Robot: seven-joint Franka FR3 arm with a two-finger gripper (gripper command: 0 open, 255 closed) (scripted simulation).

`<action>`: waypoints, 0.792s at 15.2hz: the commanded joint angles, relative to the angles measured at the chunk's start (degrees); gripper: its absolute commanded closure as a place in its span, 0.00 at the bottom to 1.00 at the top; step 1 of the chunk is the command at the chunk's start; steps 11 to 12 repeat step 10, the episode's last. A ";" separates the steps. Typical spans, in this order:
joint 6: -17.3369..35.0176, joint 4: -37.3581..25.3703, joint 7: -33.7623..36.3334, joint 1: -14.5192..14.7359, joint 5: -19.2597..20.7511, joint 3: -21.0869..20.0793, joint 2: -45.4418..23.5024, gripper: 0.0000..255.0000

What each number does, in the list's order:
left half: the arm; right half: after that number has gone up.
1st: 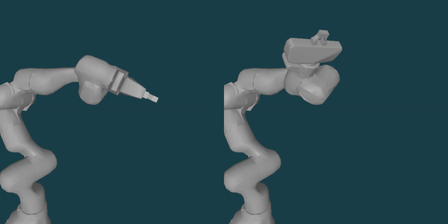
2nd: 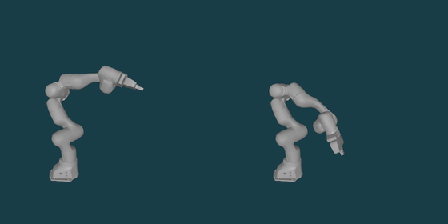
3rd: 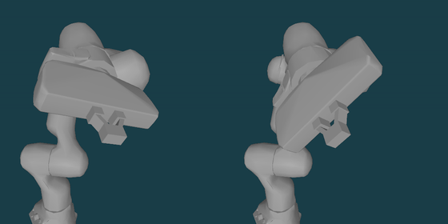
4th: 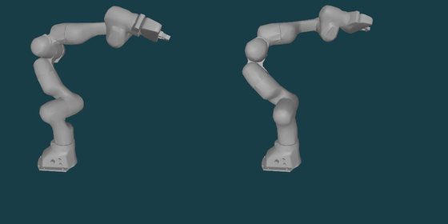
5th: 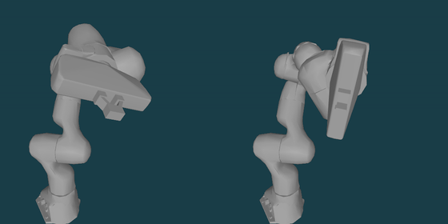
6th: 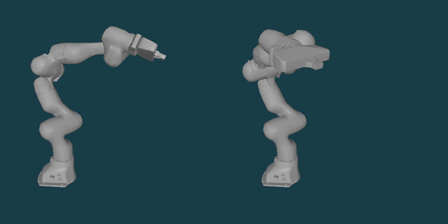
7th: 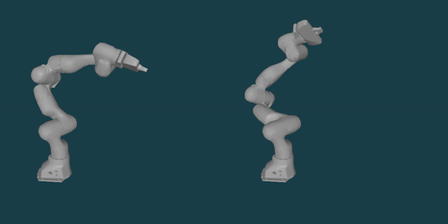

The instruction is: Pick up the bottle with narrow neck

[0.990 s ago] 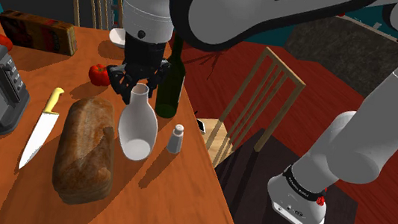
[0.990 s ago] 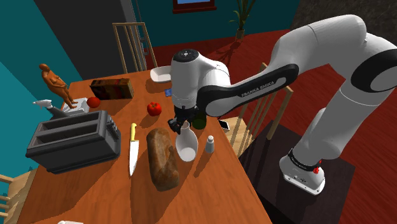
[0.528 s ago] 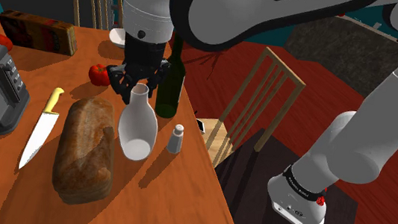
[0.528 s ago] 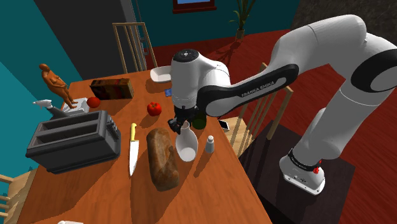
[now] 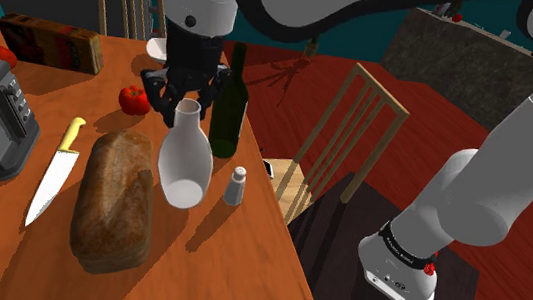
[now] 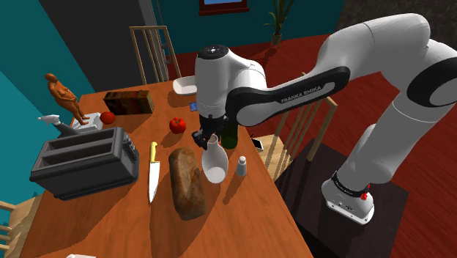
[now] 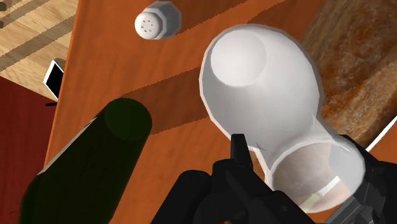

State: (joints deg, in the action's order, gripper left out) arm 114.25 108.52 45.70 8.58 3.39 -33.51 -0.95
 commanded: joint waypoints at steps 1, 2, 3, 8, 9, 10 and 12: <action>-1.76 -1.51 -0.31 -0.07 -0.26 0.05 0.33 1.00; -2.52 -2.18 -0.39 -0.08 -0.34 0.06 0.43 1.00; -3.27 -2.87 -0.45 -0.08 -0.40 0.07 0.51 1.00; -7.08 -6.52 -0.70 -0.09 -0.58 0.07 0.71 1.00; -7.19 -6.62 -0.71 -0.09 -0.59 0.07 0.72 1.00; -7.20 -6.63 -0.71 -0.09 -0.59 0.07 0.71 1.00; -7.20 -6.63 -0.71 -0.09 -0.59 0.07 0.71 1.00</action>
